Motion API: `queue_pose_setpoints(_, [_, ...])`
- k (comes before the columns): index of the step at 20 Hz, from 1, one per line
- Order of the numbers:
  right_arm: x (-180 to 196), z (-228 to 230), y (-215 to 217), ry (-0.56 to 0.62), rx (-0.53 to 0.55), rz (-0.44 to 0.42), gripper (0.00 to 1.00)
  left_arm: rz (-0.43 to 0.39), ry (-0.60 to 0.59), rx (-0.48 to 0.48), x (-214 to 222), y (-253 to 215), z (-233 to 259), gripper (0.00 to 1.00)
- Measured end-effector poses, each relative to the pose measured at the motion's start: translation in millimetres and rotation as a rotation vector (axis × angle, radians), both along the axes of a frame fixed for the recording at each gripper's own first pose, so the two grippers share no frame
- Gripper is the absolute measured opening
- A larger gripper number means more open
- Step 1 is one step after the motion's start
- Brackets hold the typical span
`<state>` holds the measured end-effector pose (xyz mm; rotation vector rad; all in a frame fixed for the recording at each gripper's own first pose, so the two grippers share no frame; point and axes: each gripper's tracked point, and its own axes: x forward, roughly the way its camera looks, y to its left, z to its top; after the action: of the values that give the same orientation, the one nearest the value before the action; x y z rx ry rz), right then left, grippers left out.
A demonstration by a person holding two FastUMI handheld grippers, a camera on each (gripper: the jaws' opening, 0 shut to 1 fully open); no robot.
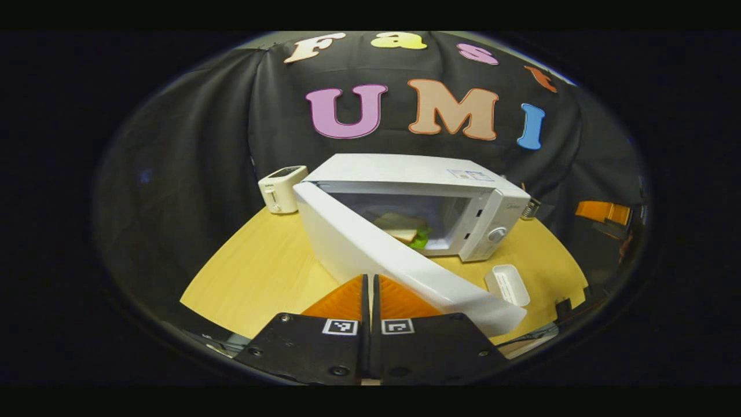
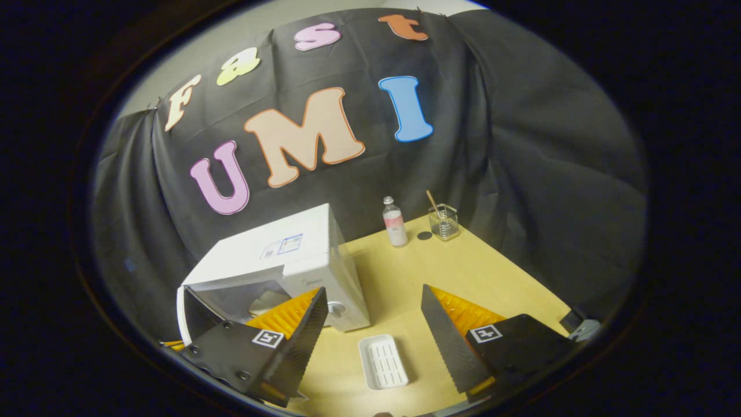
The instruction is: Open the microwave oven with the left hand, put the food in, and close the microwave oven.
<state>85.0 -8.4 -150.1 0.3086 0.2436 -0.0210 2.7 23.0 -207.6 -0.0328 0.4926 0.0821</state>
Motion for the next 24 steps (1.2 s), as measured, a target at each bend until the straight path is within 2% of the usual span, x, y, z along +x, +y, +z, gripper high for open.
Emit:
queue_pose_setpoints(1, [1, -2, -2, 0.005, -0.001, 0.008, 0.92, 0.0, -0.007, -0.006, 5, -7, 1, 0.0])
queue_pose_setpoints(2, [3, -2, -6, 0.008, 0.002, 0.014, 1.0, -0.003, -0.014, -0.011, 9, -14, 1, 0.01])
queue_pose_setpoints(4, [6, -3, -13, 0.012, 0.014, 0.024, 1.0, -0.012, -0.018, -0.014, 18, -28, -1, 0.01])
queue_pose_setpoints(5, [8, -2, -16, 0.012, 0.018, 0.027, 0.92, -0.016, -0.022, -0.014, 22, -34, -1, 0.0])
queue_pose_setpoints(6, [10, -2, -21, 0.01, 0.02, 0.027, 1.0, -0.021, -0.027, -0.012, 27, -40, -1, 0.01])
queue_pose_setpoints(8, [12, -3, -26, 0.009, 0.021, 0.032, 1.0, -0.036, -0.038, -0.009, 36, -51, -1, 0.01])
queue_pose_setpoints(9, [12, -4, -28, 0.01, 0.022, 0.038, 0.92, -0.044, -0.045, -0.01, 42, -57, 0, 0.01])
queue_pose_setpoints(10, [10, -6, -30, 0.015, 0.019, 0.043, 1.0, -0.05, -0.051, -0.012, 47, -61, 0, 0.01])
queue_pose_setpoints(11, [10, -8, -32, 0.019, 0.015, 0.047, 0.92, -0.054, -0.055, -0.016, 52, -66, 0, 0.01])
queue_pose_setpoints(16, [4, -16, -38, 0.037, 0.017, 0.064, 0.92, -0.079, -0.073, -0.034, 80, -89, -1, 0.01])
queue_pose_setpoints(17, [2, -18, -38, 0.039, 0.021, 0.066, 1.0, -0.086, -0.083, -0.042, 85, -93, 0, 0.01])
queue_pose_setpoints(18, [0, -18, -38, 0.044, 0.024, 0.067, 0.92, -0.091, -0.093, -0.051, 90, -96, 1, 0.01])
queue_pose_setpoints(19, [-1, -21, -38, 0.049, 0.028, 0.07, 0.92, -0.094, -0.101, -0.055, 95, -99, 1, 0.0])
queue_pose_setpoints(20, [-3, -21, -37, 0.052, 0.032, 0.073, 1.0, -0.093, -0.107, -0.053, 99, -100, 2, 0.01])
queue_pose_setpoints(21, [-4, -21, -35, 0.051, 0.034, 0.076, 0.92, -0.091, -0.11, -0.049, 103, -100, 3, 0.01])
queue_pose_setpoints(22, [-5, -21, -35, 0.05, 0.032, 0.079, 1.0, -0.09, -0.111, -0.048, 107, -101, 3, 0.01])
queue_pose_setpoints(24, [-6, -23, -33, 0.054, 0.029, 0.093, 1.0, -0.097, -0.113, -0.054, 114, -105, 2, 0.01])
